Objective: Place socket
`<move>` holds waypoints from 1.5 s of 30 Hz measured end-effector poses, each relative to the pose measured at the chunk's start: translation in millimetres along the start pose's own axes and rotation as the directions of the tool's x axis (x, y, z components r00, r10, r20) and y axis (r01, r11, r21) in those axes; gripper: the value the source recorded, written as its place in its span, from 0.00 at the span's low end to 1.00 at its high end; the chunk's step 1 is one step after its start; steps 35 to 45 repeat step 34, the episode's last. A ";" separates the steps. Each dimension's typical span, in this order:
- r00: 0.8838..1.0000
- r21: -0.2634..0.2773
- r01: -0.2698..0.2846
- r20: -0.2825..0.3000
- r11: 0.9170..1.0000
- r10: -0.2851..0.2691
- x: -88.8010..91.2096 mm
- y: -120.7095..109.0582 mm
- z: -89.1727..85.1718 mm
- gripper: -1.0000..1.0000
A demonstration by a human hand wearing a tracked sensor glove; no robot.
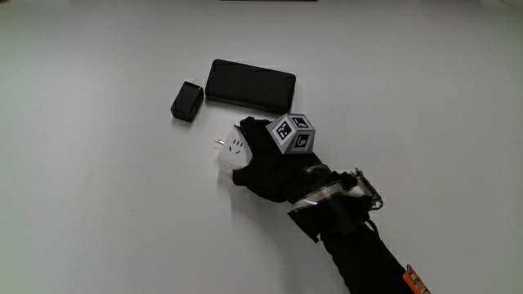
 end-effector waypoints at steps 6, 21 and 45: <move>1.000 -0.013 0.004 -0.021 1.000 -0.004 2.0 -1.1 0.5 0.43; 0.996 -0.048 -0.077 -0.036 0.996 0.075 8.1 -21.3 11.9 0.09; 0.981 -0.100 -0.187 -0.071 0.977 0.181 5.4 -95.9 67.7 0.00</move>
